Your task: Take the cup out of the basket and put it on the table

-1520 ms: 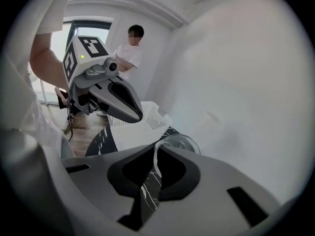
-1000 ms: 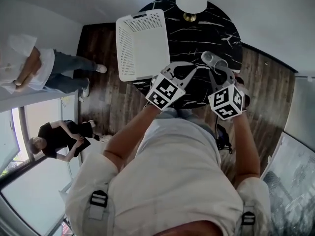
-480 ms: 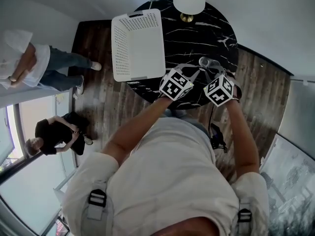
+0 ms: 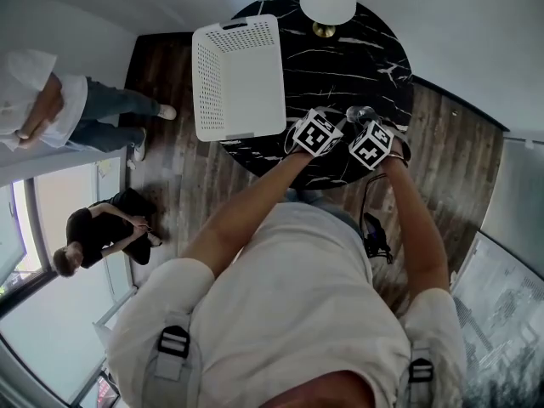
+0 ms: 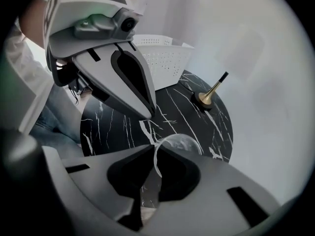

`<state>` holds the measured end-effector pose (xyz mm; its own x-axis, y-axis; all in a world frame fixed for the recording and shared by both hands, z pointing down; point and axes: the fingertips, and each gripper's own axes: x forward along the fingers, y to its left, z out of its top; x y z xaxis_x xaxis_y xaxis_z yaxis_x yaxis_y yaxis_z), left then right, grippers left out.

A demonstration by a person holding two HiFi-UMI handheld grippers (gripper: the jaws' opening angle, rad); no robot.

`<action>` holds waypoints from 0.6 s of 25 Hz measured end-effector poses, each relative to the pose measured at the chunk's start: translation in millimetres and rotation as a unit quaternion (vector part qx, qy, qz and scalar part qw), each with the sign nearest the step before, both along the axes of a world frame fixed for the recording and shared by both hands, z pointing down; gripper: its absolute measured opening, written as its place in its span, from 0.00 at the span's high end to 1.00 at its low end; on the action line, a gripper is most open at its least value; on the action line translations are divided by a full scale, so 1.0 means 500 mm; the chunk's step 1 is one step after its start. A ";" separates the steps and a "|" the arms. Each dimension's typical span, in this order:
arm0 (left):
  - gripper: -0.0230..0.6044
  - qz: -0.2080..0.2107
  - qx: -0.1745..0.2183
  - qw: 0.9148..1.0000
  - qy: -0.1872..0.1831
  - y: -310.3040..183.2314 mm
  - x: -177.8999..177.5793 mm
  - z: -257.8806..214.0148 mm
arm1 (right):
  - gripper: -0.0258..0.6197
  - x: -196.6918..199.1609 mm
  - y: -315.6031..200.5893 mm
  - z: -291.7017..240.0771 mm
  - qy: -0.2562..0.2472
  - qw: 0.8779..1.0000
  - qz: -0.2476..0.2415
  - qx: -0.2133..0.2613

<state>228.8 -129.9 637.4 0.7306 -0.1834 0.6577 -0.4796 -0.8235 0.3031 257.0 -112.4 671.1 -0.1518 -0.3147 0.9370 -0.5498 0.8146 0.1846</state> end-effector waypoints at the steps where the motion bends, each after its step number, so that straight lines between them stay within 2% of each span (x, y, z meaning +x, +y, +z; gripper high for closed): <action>1: 0.96 0.000 -0.005 1.000 0.001 -0.002 0.003 0.007 | 0.92 0.003 0.000 0.011 0.003 1.000 -0.001 -0.005; 15: 0.96 0.014 -0.029 0.999 -0.022 -0.013 0.018 0.072 | 0.92 0.026 0.010 0.072 0.040 0.998 -0.031 -0.043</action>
<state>237.6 -136.5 673.5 0.7053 -0.1235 0.6980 -0.4700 -0.8187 0.3300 270.0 -107.2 707.3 -0.0923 -0.2256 0.9698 -0.4846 0.8610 0.1542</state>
